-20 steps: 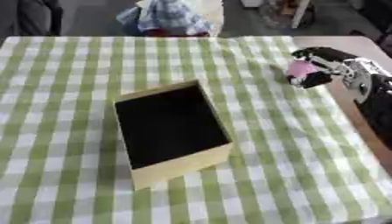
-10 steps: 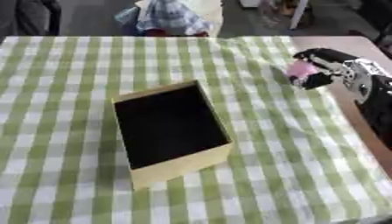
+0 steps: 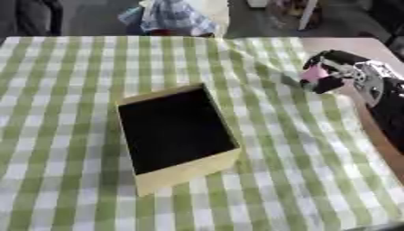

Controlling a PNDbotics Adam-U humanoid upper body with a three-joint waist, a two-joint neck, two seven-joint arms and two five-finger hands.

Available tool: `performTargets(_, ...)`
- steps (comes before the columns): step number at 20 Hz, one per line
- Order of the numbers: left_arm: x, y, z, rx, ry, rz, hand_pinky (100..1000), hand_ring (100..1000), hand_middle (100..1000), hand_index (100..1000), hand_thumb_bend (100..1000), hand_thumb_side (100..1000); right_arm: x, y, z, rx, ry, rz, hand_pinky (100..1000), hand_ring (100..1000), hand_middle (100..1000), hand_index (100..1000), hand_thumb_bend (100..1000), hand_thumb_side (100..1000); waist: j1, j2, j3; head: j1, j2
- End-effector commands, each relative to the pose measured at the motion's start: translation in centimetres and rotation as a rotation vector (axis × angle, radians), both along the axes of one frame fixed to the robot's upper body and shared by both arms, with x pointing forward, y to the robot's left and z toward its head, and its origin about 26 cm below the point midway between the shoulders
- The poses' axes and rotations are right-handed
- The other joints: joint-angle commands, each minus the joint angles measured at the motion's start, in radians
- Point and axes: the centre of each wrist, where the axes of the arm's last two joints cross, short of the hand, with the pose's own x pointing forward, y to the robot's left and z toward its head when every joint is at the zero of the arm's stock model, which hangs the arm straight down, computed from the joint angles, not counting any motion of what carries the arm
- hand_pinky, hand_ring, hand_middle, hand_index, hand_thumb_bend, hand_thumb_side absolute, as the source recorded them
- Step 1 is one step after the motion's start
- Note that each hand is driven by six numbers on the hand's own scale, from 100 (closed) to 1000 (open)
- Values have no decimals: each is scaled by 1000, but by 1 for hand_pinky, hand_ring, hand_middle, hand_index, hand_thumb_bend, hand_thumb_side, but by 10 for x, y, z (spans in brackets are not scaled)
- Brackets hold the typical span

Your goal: Pick up objects on the table and place them in the box.

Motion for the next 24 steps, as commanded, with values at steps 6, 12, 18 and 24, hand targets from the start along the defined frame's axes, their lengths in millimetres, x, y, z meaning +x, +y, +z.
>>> performTargets(6, 0, 2, 9, 9, -26, 2, 787, 526, 517, 718, 100, 883, 0, -1, 30, -2, -149, 40, 513, 425, 517, 652, 100, 204, 0, -21, -3, -2, 5)
performTargets(12, -1, 2, 8, 8, -24, 4, 787, 526, 517, 717, 100, 882, 6, 16, 52, 14, -226, 133, 502, 413, 506, 642, 100, 172, -3, -27, -5, -2, 9)
performTargets(18, -1, 3, 8, 8, -21, 4, 787, 525, 517, 716, 100, 881, 12, 50, 78, 0, -279, 292, 497, 409, 504, 641, 100, 136, -7, -33, 2, -3, 10)
performTargets(24, -1, 3, 7, 8, -20, 4, 787, 525, 516, 715, 100, 881, 15, 89, 101, -22, -308, 467, 486, 400, 498, 635, 100, 110, -9, -37, 13, -6, 11)
